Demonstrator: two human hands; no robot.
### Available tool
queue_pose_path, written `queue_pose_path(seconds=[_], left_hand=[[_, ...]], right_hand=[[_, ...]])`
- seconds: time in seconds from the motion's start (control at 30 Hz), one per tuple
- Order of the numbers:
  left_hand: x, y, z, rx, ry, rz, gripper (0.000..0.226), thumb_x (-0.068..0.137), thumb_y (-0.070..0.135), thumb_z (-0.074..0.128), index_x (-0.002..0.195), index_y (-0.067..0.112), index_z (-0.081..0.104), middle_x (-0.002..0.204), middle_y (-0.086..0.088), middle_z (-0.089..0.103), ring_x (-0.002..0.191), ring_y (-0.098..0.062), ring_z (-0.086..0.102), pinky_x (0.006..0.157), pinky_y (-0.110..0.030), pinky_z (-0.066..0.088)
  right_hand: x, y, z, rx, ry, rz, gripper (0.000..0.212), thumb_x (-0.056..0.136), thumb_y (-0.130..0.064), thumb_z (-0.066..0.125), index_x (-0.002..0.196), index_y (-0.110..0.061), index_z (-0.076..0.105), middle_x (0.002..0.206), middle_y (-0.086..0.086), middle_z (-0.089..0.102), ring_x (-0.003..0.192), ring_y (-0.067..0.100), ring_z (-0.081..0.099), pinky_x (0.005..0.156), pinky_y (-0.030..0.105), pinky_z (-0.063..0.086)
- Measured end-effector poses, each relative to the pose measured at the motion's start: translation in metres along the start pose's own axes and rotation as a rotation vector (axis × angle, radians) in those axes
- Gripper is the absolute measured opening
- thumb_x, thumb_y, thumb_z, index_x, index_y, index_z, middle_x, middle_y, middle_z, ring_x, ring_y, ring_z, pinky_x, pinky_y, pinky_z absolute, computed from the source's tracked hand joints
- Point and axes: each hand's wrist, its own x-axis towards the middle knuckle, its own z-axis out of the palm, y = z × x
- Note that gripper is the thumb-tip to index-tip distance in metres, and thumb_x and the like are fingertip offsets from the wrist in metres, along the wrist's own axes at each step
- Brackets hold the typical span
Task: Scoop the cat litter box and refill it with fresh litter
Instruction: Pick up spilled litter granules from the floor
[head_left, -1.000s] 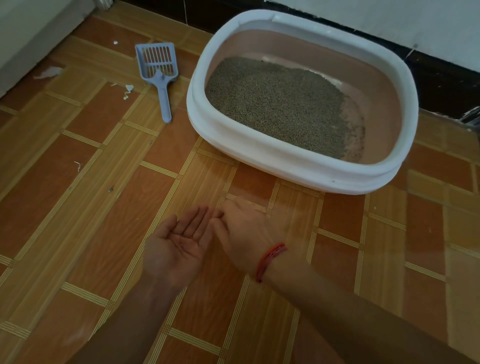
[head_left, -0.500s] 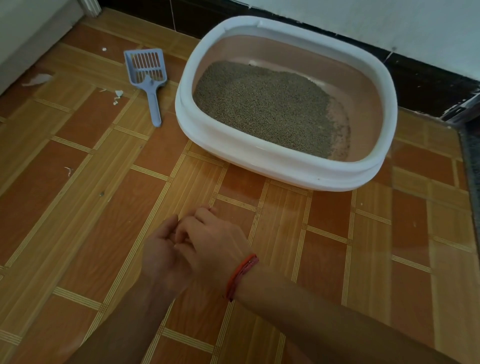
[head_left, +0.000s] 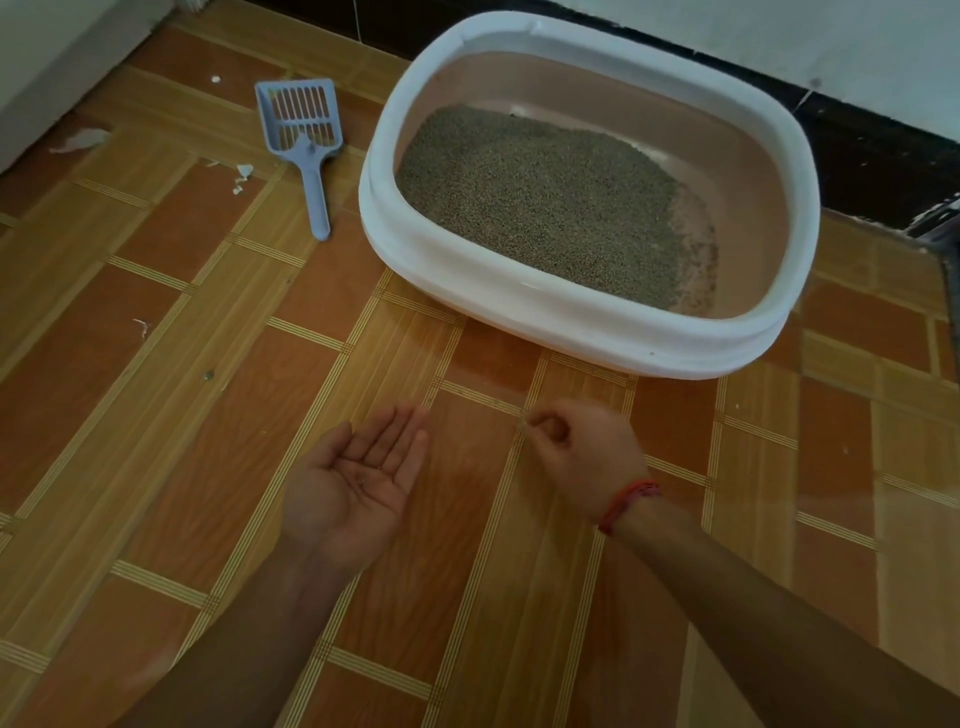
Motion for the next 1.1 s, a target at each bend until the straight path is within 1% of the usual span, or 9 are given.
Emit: queue_pose_path(seconds=[0.07,0.17,0.27,0.5,0.77,0.87,0.97,1.03,1.1], left_hand=[[0.001,0.000,0.001,0.003,-0.002,-0.007,0.053,0.102,0.024,0.038,0.084,-0.007,0.077,0.114,-0.020,0.071,0.105,-0.032,0.070,0.089,-0.047,0.055],[0.000,-0.002,0.004,0.004,0.001,-0.008,0.053,0.102,0.024,0.037,0.085,-0.007,0.077,0.113,-0.020,0.071,0.104,-0.032,0.070,0.088,-0.046,0.056],[-0.001,-0.002,0.005,0.005,0.003,-0.012,0.054,0.103,0.024,0.037,0.085,-0.007,0.077,0.112,-0.020,0.071,0.104,-0.033,0.070,0.088,-0.046,0.056],[0.000,-0.001,0.002,-0.004,0.014,-0.012,0.054,0.103,0.024,0.036,0.085,-0.007,0.077,0.113,-0.020,0.071,0.104,-0.033,0.070,0.088,-0.047,0.056],[0.000,-0.003,0.004,0.013,0.010,-0.014,0.053,0.102,0.023,0.037,0.085,-0.007,0.077,0.113,-0.020,0.071,0.104,-0.033,0.070,0.088,-0.047,0.056],[-0.001,-0.004,0.004,0.016,0.012,-0.012,0.053,0.102,0.023,0.037,0.084,-0.007,0.077,0.113,-0.021,0.071,0.104,-0.034,0.070,0.088,-0.047,0.055],[-0.001,-0.006,0.005,0.025,-0.003,-0.020,0.055,0.102,0.024,0.036,0.083,-0.006,0.077,0.111,-0.021,0.072,0.104,-0.032,0.070,0.089,-0.045,0.056],[-0.001,-0.008,0.004,0.048,-0.011,-0.027,0.056,0.102,0.025,0.034,0.081,-0.005,0.077,0.105,-0.019,0.073,0.099,-0.029,0.073,0.083,-0.041,0.059],[-0.002,-0.008,0.001,0.084,-0.012,-0.065,0.055,0.102,0.028,0.033,0.089,-0.003,0.076,0.102,-0.017,0.073,0.095,-0.026,0.073,0.081,-0.038,0.060]], right_hand=[[0.000,0.011,0.001,-0.025,-0.041,0.019,0.010,0.088,-0.033,0.061,0.095,-0.034,0.069,0.085,-0.014,0.061,0.079,0.004,0.057,0.077,0.030,0.053],[-0.001,0.009,0.002,-0.018,-0.106,0.017,0.014,0.090,-0.032,0.063,0.101,-0.031,0.071,0.094,-0.013,0.061,0.086,0.004,0.057,0.082,0.022,0.051],[0.001,0.004,0.006,-0.008,-0.125,0.010,0.014,0.090,-0.035,0.062,0.100,-0.032,0.072,0.100,-0.011,0.065,0.091,0.008,0.059,0.084,0.027,0.052],[0.007,0.003,0.011,-0.036,-0.143,0.005,0.015,0.094,-0.033,0.057,0.098,-0.030,0.071,0.096,-0.013,0.066,0.087,0.005,0.057,0.079,0.024,0.051],[0.006,-0.004,0.014,-0.140,-0.175,-0.017,0.019,0.097,-0.033,0.045,0.096,-0.022,0.061,0.098,-0.005,0.061,0.083,0.014,0.059,0.074,0.037,0.054],[0.001,-0.020,0.007,-0.093,-0.159,-0.025,0.018,0.097,-0.036,0.043,0.096,-0.024,0.057,0.090,-0.007,0.058,0.077,0.012,0.055,0.071,0.033,0.051],[-0.008,-0.058,0.001,0.006,-0.130,-0.118,0.015,0.097,-0.034,0.045,0.094,-0.024,0.055,0.088,-0.008,0.056,0.077,0.011,0.052,0.069,0.027,0.045],[-0.014,-0.085,0.001,0.084,-0.149,-0.175,0.014,0.096,-0.032,0.045,0.095,-0.023,0.055,0.096,-0.006,0.058,0.085,0.013,0.055,0.075,0.030,0.046],[-0.018,-0.106,0.005,0.110,-0.177,-0.222,0.015,0.096,-0.033,0.043,0.097,-0.023,0.054,0.105,-0.004,0.059,0.091,0.018,0.059,0.079,0.038,0.049]])
